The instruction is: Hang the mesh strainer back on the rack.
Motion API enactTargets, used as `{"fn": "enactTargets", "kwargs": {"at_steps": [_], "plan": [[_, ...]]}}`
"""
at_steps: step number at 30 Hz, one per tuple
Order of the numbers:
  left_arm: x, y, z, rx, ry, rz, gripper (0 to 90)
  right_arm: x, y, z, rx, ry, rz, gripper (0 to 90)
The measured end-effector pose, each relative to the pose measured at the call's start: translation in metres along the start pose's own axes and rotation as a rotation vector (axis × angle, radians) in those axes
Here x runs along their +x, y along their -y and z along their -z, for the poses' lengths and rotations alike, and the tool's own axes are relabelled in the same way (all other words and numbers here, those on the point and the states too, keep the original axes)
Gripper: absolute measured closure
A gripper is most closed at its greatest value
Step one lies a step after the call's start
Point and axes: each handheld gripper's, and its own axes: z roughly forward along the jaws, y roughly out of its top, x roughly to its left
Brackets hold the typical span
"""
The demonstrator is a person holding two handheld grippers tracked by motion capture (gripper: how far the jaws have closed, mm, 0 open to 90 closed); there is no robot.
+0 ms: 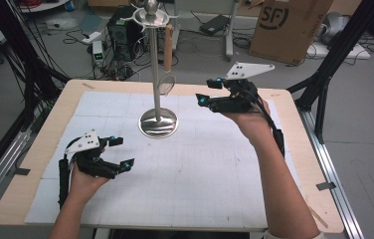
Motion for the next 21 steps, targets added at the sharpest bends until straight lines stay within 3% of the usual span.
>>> {"fn": "enactTargets", "kwargs": {"at_steps": [21], "plan": [[-0.001, 0.000, -0.001, 0.006, 0.001, 0.003, 9.3, -0.004, 0.046, 0.014, 0.014, -0.010, -0.041, 33.0]]}}
